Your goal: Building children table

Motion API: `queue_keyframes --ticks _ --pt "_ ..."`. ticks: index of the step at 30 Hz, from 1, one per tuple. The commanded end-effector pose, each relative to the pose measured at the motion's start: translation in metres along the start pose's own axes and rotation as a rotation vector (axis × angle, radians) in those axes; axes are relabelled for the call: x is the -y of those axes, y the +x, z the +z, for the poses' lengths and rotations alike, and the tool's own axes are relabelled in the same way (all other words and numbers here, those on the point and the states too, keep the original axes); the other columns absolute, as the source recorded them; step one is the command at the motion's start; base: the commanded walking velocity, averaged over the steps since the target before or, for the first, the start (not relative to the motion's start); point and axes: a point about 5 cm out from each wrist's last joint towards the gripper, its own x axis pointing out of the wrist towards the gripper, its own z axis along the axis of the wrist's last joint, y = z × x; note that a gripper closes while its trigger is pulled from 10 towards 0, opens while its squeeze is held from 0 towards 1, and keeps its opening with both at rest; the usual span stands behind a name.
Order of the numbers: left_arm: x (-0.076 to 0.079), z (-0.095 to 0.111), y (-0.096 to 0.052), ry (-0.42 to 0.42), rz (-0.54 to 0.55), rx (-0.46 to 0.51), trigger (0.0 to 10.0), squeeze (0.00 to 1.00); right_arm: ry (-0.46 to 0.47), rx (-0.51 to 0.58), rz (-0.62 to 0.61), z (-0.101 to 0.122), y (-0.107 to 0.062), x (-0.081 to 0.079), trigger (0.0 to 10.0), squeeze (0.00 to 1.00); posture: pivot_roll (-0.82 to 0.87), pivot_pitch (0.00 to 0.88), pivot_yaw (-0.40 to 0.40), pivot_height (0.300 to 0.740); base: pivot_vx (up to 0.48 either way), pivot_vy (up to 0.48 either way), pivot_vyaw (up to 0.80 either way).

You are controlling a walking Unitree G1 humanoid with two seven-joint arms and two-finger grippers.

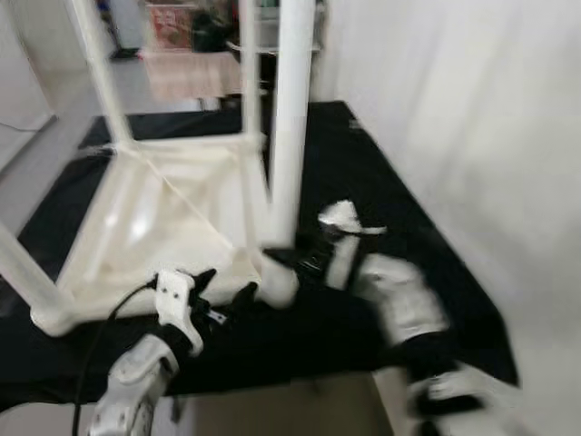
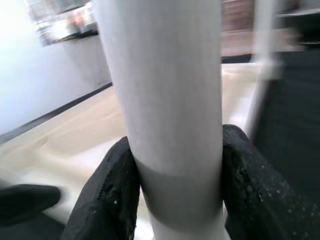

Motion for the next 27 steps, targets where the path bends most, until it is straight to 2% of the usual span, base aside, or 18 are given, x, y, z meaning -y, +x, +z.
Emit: queue_keyframes --ticks 1,2,8,9,10,12,13,14,16,17,18,19,20,21,25,27 --pt "-0.004 -0.001 -0.005 -0.003 0.014 -0.014 10.0 0.00 0.057 -0.157 -0.112 -0.030 -0.017 0.018 0.0 0.00 -0.06 0.000 -0.002 0.740 0.000 0.000 0.00" --pt "-0.004 -0.002 -0.005 -0.008 0.004 -0.022 10.0 0.00 0.064 -0.198 -0.052 -0.034 -0.013 0.018 0.0 0.00 -0.02 0.000 -0.019 0.740 0.000 0.000 0.00" --pt "-0.004 -0.002 -0.007 -0.008 0.015 -0.019 10.0 0.00 0.012 -0.199 -0.007 -0.034 -0.013 0.009 0.0 0.00 -0.03 0.000 -0.017 0.740 0.000 0.000 0.00" --pt "-0.004 -0.003 -0.007 -0.009 0.023 -0.016 10.0 0.00 0.025 -0.200 -0.016 -0.033 -0.014 0.009 9.3 0.00 -0.03 0.000 -0.016 0.740 0.000 0.000 0.00" --pt "-0.004 -0.003 -0.007 -0.009 0.025 -0.016 10.0 0.00 0.050 -0.189 0.015 -0.030 -0.014 0.007 10.0 0.67 -0.02 0.000 -0.018 0.740 0.000 0.000 0.00" --pt "-0.004 -0.003 -0.007 -0.009 0.025 -0.016 10.0 0.00 0.050 -0.189 0.015 -0.030 -0.014 0.007 10.0 0.67 -0.02 0.000 -0.018 0.740 0.000 0.000 0.00" --pt "-0.004 -0.004 -0.007 -0.012 0.018 -0.021 10.0 0.00 0.074 -0.147 0.146 -0.017 -0.012 -0.001 10.0 1.00 -0.03 0.000 -0.008 0.740 0.000 0.000 0.00" --pt "-0.004 -0.004 -0.007 -0.012 0.018 -0.021 10.0 0.00 0.074 -0.147 0.146 -0.017 -0.012 -0.001 10.0 1.00 -0.03 0.000 -0.008 0.740 0.000 0.000 0.00" --pt "-0.003 -0.005 -0.006 -0.016 0.010 -0.027 10.0 0.00 0.056 -0.103 0.319 -0.001 -0.010 -0.010 10.0 1.00 -0.03 0.000 -0.008 0.740 0.000 0.000 0.00" --pt "-0.003 -0.005 -0.006 -0.016 0.010 -0.027 10.0 0.00 0.056 -0.103 0.319 -0.001 -0.010 -0.010 10.0 1.00 -0.03 0.000 -0.008 0.740 0.000 0.000 0.00" --pt "-0.003 -0.005 -0.006 -0.017 0.008 -0.028 10.0 0.00 0.035 -0.087 0.382 0.005 -0.009 -0.011 10.0 1.00 -0.03 0.000 -0.008 0.740 0.000 0.000 0.00" --pt "-0.003 -0.006 -0.005 -0.017 0.006 -0.030 10.0 0.00 0.004 -0.087 0.472 0.010 -0.010 -0.008 10.0 0.42 -0.01 0.000 -0.015 0.740 0.000 0.000 0.00" --pt "-0.002 -0.006 -0.005 -0.017 0.006 -0.031 10.0 0.00 -0.016 -0.091 0.532 0.014 -0.011 -0.005 10.0 0.42 -0.01 0.000 -0.015 0.740 0.000 0.000 0.00" --pt "-0.002 -0.006 -0.004 -0.016 0.007 -0.031 10.0 0.00 -0.044 -0.101 0.583 0.016 -0.011 -0.001 10.0 0.00 0.00 0.000 -0.020 0.740 0.000 0.000 0.00" --pt "-0.002 -0.008 -0.003 -0.012 0.017 -0.029 10.0 0.00 -0.092 -0.163 0.686 0.021 -0.011 0.018 10.0 0.00 0.01 0.000 -0.031 0.740 0.000 0.000 0.00" --pt "-0.002 -0.008 -0.003 -0.012 0.017 -0.029 10.0 0.00 -0.092 -0.163 0.686 0.021 -0.011 0.018 10.0 0.00 0.01 0.000 -0.031 0.740 0.000 0.000 0.00"
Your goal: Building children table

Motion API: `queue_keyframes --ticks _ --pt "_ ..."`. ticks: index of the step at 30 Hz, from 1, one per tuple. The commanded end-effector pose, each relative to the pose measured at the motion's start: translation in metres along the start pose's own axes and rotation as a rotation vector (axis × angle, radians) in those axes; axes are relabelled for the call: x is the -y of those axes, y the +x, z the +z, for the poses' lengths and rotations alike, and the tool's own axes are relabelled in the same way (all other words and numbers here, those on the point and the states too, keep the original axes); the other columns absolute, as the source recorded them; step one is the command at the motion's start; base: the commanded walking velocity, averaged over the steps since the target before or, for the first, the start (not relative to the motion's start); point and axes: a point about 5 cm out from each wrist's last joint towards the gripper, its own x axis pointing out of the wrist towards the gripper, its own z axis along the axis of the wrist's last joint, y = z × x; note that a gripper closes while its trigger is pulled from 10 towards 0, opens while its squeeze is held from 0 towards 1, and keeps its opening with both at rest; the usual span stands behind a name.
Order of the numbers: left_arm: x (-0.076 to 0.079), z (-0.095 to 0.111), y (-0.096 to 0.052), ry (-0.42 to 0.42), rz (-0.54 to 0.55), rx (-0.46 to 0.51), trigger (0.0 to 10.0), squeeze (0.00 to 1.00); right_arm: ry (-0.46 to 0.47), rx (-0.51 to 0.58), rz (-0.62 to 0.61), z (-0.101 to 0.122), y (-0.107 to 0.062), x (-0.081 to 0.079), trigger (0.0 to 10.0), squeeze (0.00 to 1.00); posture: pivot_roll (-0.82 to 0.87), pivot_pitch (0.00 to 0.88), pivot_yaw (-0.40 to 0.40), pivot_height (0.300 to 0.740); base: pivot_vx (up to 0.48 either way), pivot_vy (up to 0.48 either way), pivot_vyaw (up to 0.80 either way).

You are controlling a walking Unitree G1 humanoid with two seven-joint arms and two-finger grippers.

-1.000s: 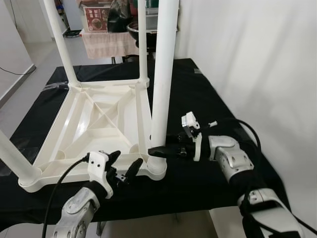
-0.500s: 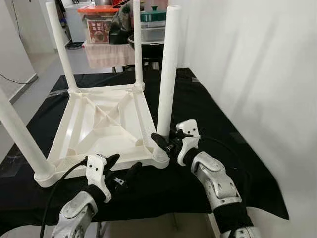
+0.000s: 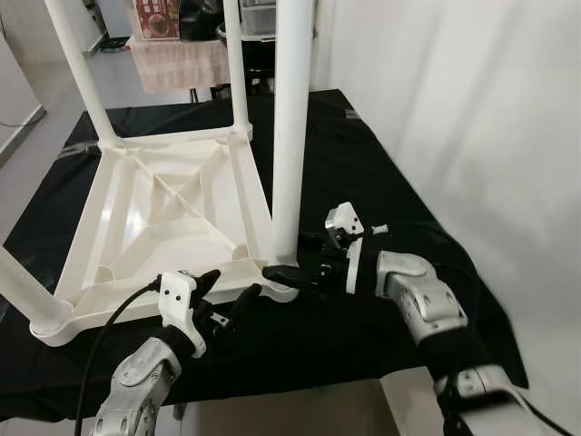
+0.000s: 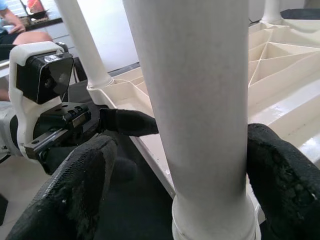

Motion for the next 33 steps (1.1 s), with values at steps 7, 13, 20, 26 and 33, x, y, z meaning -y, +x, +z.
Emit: queue_keyframes --ticks 7,13,20,26,33 --pt "0.000 -0.006 0.001 0.004 0.008 -0.016 10.0 0.00 0.024 -0.044 0.101 -0.001 -0.001 0.006 4.8 0.00 0.03 0.000 -0.033 0.740 0.000 0.000 0.00" --pt "0.001 -0.008 0.000 0.004 0.008 -0.023 10.0 0.00 0.059 -0.031 0.108 0.006 -0.004 0.020 0.0 0.00 0.03 0.000 -0.032 0.740 0.000 0.000 0.00" --pt "0.001 -0.008 -0.001 0.003 0.008 -0.022 10.0 0.00 0.060 -0.027 0.064 -0.002 -0.009 0.021 0.0 0.00 0.03 0.000 -0.031 0.740 0.000 0.000 0.00" --pt "0.001 -0.007 -0.006 0.006 0.010 -0.020 10.0 0.00 0.113 -0.039 -0.456 -0.031 -0.006 0.023 0.0 0.00 0.03 0.000 -0.047 0.740 0.000 0.000 0.00" --pt "-0.001 -0.004 -0.008 0.005 0.006 -0.021 10.0 0.00 0.230 -0.101 -0.755 -0.066 -0.009 -0.024 0.0 0.00 -0.01 0.000 -0.026 0.740 0.000 0.000 0.00"
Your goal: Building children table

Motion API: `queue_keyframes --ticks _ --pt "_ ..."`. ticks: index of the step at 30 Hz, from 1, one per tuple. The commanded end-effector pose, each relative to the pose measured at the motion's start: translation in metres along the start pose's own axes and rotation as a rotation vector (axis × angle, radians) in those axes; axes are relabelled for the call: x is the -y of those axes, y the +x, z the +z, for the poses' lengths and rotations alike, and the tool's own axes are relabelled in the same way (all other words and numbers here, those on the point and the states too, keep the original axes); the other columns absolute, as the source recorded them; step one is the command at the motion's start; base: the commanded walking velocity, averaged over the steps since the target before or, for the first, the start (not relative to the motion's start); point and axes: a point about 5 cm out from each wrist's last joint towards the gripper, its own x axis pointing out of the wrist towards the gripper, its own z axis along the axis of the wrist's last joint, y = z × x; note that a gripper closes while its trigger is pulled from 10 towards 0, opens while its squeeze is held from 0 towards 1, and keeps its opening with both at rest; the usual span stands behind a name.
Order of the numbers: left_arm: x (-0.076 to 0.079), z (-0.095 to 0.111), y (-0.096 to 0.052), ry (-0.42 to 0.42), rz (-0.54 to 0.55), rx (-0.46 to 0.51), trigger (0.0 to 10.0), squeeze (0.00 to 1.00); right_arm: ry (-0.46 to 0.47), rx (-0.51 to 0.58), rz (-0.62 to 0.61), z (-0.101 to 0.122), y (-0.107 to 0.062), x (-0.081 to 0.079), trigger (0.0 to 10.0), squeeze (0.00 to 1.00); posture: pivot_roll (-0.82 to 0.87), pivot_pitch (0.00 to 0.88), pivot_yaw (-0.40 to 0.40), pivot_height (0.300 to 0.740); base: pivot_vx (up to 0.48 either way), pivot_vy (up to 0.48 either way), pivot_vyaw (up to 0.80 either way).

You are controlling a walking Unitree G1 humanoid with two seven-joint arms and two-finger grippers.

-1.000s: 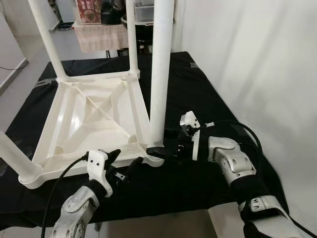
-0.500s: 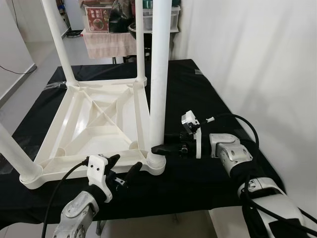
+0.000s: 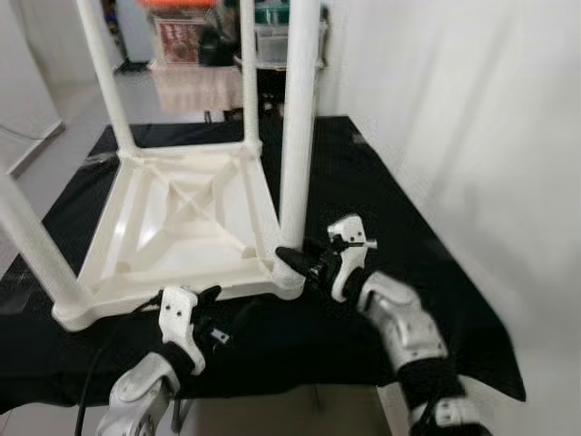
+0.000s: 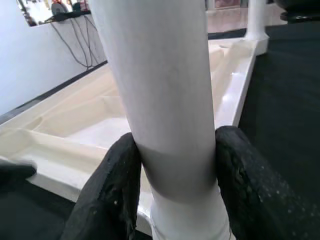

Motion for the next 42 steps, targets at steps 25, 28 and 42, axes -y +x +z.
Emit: queue_keyframes --ticks 25,28,42 --pt "-0.004 0.006 0.004 0.005 0.002 0.005 10.0 0.00 -0.080 0.057 0.359 0.043 0.017 0.014 10.0 0.97 0.00 0.000 -0.009 0.740 0.000 0.000 0.00" --pt "-0.004 0.006 0.005 0.006 0.002 0.006 10.0 0.00 -0.116 0.015 0.496 0.044 0.018 0.014 10.0 0.00 0.00 0.000 -0.011 0.740 0.000 0.000 0.00" --pt "0.013 0.005 0.009 0.849 0.076 -0.194 10.0 0.00 -0.110 0.011 0.613 0.059 0.031 0.030 0.0 0.00 0.00 0.000 -0.002 0.740 0.000 0.000 0.00"
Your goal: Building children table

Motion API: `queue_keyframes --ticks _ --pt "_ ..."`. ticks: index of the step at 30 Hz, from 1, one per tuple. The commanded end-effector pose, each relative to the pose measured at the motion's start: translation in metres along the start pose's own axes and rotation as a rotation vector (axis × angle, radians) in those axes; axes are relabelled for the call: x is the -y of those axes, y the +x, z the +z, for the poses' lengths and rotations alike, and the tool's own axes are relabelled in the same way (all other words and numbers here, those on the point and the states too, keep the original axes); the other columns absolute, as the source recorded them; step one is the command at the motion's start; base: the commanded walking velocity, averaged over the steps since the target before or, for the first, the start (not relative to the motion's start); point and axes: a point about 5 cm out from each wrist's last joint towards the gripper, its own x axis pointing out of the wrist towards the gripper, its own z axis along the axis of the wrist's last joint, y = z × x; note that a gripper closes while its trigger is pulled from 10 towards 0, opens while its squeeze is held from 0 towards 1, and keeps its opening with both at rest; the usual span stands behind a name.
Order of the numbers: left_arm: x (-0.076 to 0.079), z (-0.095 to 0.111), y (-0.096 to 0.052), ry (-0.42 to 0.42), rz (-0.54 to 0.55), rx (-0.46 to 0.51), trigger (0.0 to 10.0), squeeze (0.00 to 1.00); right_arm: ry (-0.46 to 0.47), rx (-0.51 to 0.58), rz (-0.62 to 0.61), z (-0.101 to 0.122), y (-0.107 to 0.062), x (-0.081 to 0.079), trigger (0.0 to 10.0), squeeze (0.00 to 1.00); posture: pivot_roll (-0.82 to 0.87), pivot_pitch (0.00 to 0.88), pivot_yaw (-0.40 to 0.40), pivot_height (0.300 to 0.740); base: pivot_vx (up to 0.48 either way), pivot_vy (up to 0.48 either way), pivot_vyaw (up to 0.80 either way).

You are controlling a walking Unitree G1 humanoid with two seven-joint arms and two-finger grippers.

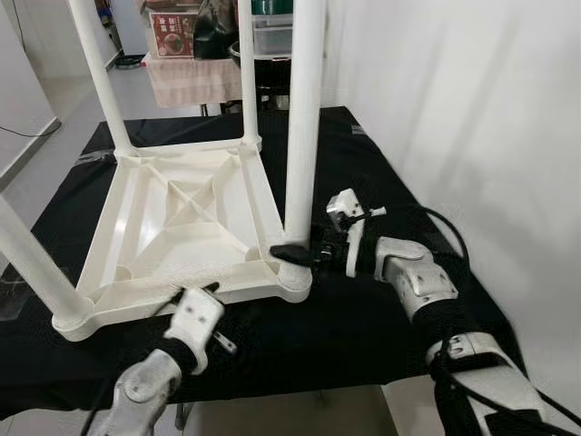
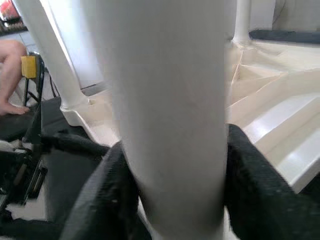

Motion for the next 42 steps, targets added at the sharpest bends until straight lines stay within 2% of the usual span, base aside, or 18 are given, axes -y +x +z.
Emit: queue_keyframes --ticks 1,4,10,11,12,13,14,16,22,23,24,25,26,27,31,35,36,42 --pt "-0.006 -0.001 0.001 0.269 0.084 -0.065 10.0 0.00 0.022 0.023 0.037 -0.001 0.002 -0.001 0.0 0.00 0.00 0.000 -0.002 0.740 0.000 0.000 0.00" --pt "-0.001 0.005 0.002 0.326 0.115 -0.054 10.0 0.00 0.012 0.008 0.024 -0.005 -0.001 -0.001 0.0 0.00 -0.01 0.000 0.003 0.740 0.000 0.000 0.00" --pt "0.004 0.009 0.002 0.329 0.146 -0.060 10.0 0.00 0.043 -0.021 -0.042 -0.017 -0.004 -0.005 0.0 0.00 -0.02 0.000 0.004 0.740 0.000 0.000 0.00" --pt "0.014 0.008 0.003 0.360 0.099 -0.084 10.0 0.00 0.120 0.014 -0.480 -0.028 -0.001 0.001 0.0 0.00 -0.02 0.000 -0.003 0.740 0.000 0.000 0.00" --pt "0.014 0.008 0.003 0.360 0.099 -0.084 10.0 0.00 0.120 0.014 -0.480 -0.028 -0.001 0.001 0.0 0.00 -0.02 0.000 -0.003 0.740 0.000 0.000 0.00" --pt "0.021 0.007 0.003 0.381 0.089 -0.095 10.0 0.00 0.147 -0.012 -0.608 -0.044 0.003 -0.017 0.0 0.00 -0.03 0.000 0.012 0.740 0.000 0.000 0.00" --pt "0.021 0.007 0.003 0.381 0.089 -0.095 10.0 0.00 0.147 -0.012 -0.608 -0.044 0.003 -0.017 0.0 0.00 -0.03 0.000 0.012 0.740 0.000 0.000 0.00" --pt "0.029 0.009 0.005 0.398 0.103 -0.107 10.0 0.00 0.171 -0.045 -0.652 -0.059 0.007 -0.037 0.0 0.00 -0.06 0.000 0.029 0.740 0.000 0.000 0.00" --pt "0.037 0.023 0.006 0.430 0.058 -0.064 10.0 0.00 0.125 -0.055 -0.629 -0.054 0.006 -0.027 0.0 0.00 -0.04 0.000 0.018 0.740 0.000 0.000 0.00" --pt "0.040 0.021 0.006 0.391 0.047 -0.080 10.0 0.00 0.115 -0.059 -0.638 -0.050 0.006 -0.023 7.6 0.00 -0.04 0.000 0.026 0.740 0.000 0.000 0.00" --pt "0.040 0.021 0.006 0.391 0.047 -0.080 10.0 0.00 0.115 -0.059 -0.638 -0.050 0.006 -0.023 7.6 0.00 -0.04 0.000 0.026 0.740 0.000 0.000 0.00" --pt "0.042 0.018 0.006 0.351 0.044 -0.102 10.0 0.00 0.104 -0.065 -0.623 -0.047 0.008 -0.022 10.0 0.00 -0.04 0.000 0.027 0.740 0.000 0.000 0.00" --pt "0.042 0.018 0.006 0.351 0.044 -0.102 10.0 0.00 0.104 -0.065 -0.623 -0.047 0.008 -0.022 10.0 0.00 -0.04 0.000 0.027 0.740 0.000 0.000 0.00" --pt "0.042 0.018 0.009 0.364 0.048 -0.104 10.0 0.00 0.079 -0.032 -0.547 -0.036 0.013 -0.020 10.0 1.00 -0.05 0.000 0.032 0.740 0.000 0.000 0.00" --pt "0.042 0.020 0.013 0.389 0.054 -0.095 10.0 0.00 0.048 0.013 -0.429 -0.016 0.019 -0.022 10.0 1.00 -0.06 0.000 0.041 0.740 0.000 0.000 0.00" --pt "0.040 0.018 0.019 0.399 0.054 -0.116 10.0 0.00 -0.052 0.048 -0.248 0.014 0.021 -0.018 10.0 1.00 -0.05 0.000 0.040 0.740 0.000 0.000 0.00" --pt "0.040 0.017 0.019 0.404 0.059 -0.127 10.0 0.00 -0.075 0.041 -0.197 0.017 0.021 -0.018 10.0 0.00 -0.05 0.000 0.037 0.740 0.000 0.000 0.00" --pt "0.040 0.013 0.020 0.377 0.061 -0.161 10.0 0.00 -0.155 -0.057 -0.044 0.010 0.018 -0.018 10.0 0.00 -0.04 0.000 0.022 0.740 0.000 0.000 0.00"
